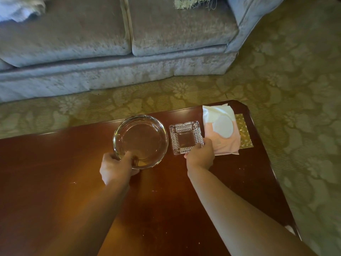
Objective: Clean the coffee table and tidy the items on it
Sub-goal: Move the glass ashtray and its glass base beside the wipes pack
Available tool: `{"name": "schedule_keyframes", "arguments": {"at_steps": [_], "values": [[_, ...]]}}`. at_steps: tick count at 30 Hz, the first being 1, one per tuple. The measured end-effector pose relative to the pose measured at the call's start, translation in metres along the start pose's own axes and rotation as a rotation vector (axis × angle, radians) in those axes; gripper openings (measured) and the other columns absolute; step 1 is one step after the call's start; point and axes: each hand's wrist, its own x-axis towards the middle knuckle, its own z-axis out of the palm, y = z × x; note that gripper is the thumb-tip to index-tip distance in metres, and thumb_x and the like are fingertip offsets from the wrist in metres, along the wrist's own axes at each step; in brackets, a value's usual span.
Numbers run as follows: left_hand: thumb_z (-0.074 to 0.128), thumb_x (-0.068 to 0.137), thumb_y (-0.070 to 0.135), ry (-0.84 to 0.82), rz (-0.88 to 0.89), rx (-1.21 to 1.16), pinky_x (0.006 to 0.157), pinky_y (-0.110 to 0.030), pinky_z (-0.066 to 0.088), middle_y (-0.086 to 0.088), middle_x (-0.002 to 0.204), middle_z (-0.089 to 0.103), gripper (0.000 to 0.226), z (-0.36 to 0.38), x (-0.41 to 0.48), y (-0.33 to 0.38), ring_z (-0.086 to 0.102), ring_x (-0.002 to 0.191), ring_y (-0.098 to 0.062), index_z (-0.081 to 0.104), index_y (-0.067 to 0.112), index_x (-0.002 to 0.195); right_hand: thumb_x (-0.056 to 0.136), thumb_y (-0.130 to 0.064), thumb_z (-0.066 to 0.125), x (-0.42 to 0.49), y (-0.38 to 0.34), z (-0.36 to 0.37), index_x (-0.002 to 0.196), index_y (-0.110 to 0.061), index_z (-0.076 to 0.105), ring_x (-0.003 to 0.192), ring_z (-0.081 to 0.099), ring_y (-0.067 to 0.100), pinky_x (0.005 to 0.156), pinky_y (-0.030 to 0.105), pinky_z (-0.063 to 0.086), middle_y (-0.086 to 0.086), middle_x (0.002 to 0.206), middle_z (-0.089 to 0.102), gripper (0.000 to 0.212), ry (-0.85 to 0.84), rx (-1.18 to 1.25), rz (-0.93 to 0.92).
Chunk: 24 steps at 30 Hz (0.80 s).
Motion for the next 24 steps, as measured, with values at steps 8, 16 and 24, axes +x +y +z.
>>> {"name": "schedule_keyframes", "arguments": {"at_steps": [8,16,24], "values": [[0.074,0.068,0.034,-0.05,0.05,0.042,0.073,-0.053,0.067,-0.005,0.091,0.069,0.031,-0.003,-0.008,0.007,0.072,0.044,-0.015,0.058,0.022,0.093,0.108,-0.015,0.051,-0.019,0.003,-0.007,0.144,-0.011,0.058,0.122,0.069,0.035,0.102,0.055,0.058,0.008,0.144,0.06,0.037,-0.058,-0.009,-0.064],[0.076,0.065,0.04,-0.071,0.059,0.105,0.074,-0.056,0.066,-0.005,0.093,0.07,0.034,-0.021,-0.015,-0.012,0.075,0.048,-0.021,0.055,0.031,0.091,0.107,-0.025,0.058,-0.017,0.002,-0.023,0.12,-0.012,0.069,0.104,0.076,0.032,0.091,0.053,0.063,0.01,0.113,0.076,0.021,-0.105,-0.122,-0.083],[0.079,0.081,0.03,-0.032,0.059,0.147,0.075,-0.055,0.066,-0.003,0.089,0.071,0.027,-0.03,-0.012,-0.028,0.075,0.048,-0.024,0.053,0.031,0.091,0.1,-0.015,0.064,-0.013,-0.012,-0.04,0.078,-0.003,0.072,0.068,0.076,0.03,0.069,0.049,0.066,0.013,0.072,0.074,0.026,-0.08,-0.242,-0.193]]}}
